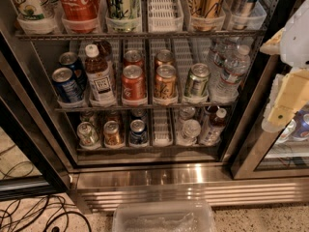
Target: Pick green can from middle shelf of fridge
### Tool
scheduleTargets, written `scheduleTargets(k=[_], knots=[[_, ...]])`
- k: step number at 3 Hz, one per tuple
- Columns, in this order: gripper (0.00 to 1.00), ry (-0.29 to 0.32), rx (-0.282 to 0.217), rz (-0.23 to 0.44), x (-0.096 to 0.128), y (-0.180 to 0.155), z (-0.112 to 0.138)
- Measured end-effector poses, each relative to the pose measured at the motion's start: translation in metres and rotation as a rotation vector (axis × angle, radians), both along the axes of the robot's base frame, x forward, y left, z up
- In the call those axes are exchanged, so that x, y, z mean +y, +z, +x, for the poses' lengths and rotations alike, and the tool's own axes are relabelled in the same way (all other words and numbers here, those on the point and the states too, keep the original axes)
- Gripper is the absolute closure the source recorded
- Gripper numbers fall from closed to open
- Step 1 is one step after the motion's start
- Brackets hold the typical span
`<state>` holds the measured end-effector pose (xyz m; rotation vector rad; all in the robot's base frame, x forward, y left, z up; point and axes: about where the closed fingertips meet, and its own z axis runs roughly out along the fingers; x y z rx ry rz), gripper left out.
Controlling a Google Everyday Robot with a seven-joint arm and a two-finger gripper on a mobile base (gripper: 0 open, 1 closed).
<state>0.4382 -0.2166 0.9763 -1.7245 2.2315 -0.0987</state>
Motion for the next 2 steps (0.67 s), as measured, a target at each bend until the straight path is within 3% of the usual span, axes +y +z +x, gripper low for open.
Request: scheduleTargets(k=[2], knots=[[0.0,-0.009,0.0,0.033,-0.0013,-0.0062,0.0002]])
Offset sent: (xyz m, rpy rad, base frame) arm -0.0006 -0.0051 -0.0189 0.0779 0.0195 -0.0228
